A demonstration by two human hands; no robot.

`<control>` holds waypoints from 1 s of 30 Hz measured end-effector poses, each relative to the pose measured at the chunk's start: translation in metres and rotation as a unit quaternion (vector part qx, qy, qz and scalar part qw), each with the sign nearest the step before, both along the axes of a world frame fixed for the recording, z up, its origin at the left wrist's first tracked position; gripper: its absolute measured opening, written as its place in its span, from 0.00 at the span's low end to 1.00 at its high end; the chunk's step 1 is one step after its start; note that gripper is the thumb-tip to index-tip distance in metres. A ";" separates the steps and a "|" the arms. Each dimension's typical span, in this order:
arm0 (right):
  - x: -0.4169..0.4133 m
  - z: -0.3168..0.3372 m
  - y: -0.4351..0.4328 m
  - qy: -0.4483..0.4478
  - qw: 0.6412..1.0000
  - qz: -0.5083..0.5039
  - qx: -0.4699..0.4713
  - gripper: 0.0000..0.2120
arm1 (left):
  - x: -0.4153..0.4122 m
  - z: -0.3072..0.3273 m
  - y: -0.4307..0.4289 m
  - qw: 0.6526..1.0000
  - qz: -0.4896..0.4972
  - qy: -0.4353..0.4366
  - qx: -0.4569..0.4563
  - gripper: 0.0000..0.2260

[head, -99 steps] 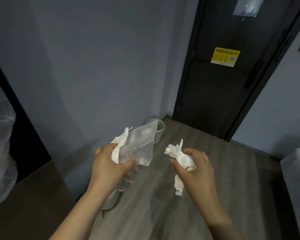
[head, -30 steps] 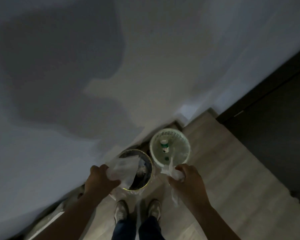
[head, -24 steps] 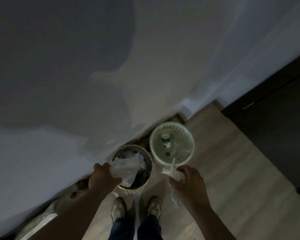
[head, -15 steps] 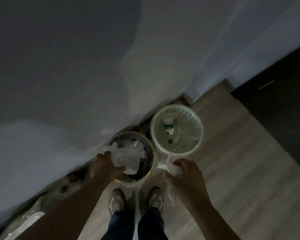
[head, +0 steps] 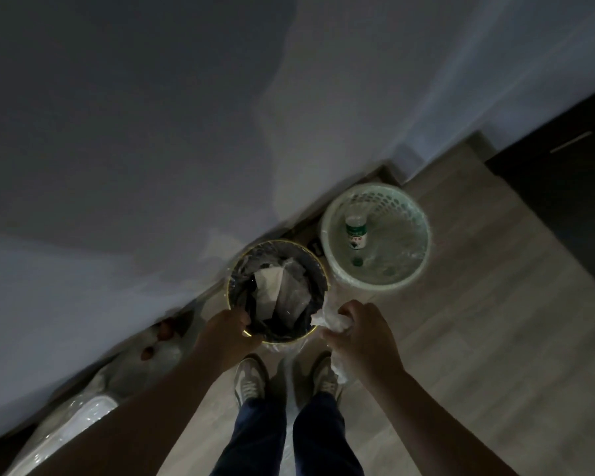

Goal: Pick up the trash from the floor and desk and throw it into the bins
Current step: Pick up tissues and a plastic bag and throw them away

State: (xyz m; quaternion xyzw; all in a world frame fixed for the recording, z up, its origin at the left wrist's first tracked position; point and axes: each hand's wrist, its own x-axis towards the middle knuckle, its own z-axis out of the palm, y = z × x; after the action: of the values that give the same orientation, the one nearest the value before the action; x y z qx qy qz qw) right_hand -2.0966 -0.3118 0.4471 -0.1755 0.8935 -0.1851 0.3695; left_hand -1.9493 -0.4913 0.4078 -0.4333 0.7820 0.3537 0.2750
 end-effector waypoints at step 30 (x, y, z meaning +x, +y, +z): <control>0.024 0.165 -0.079 0.084 0.917 0.389 0.041 0.15 | 0.052 0.221 -0.058 0.938 -0.290 0.047 -0.187 0.17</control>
State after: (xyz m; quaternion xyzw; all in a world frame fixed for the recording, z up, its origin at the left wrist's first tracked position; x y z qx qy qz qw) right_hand -2.0729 -0.3904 0.6116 -0.5085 0.7895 0.0256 0.3427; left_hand -1.8968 -0.5497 0.6291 -0.2143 0.9376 0.1261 0.2431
